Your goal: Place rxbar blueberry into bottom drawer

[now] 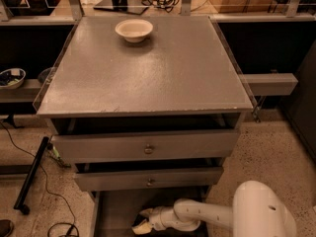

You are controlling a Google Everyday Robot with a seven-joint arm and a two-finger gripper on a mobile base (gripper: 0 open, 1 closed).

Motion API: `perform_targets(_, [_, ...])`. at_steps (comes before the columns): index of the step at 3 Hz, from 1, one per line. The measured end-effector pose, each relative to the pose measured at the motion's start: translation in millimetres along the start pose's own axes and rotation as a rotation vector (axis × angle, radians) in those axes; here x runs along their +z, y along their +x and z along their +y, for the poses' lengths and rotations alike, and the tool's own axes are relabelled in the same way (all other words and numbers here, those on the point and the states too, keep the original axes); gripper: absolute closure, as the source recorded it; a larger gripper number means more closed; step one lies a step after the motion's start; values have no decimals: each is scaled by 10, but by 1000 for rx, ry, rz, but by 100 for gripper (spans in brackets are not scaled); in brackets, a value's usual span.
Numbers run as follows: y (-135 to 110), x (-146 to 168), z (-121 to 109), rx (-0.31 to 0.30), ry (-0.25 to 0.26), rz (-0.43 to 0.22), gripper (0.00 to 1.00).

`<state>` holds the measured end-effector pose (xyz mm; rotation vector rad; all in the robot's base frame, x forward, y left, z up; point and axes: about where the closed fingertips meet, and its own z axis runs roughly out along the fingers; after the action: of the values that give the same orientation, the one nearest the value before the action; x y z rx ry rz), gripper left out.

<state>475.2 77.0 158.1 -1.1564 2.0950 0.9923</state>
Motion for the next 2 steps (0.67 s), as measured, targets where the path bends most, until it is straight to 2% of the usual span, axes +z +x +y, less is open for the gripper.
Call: perform_targets(2, [233, 157, 57, 37, -6, 36, 100])
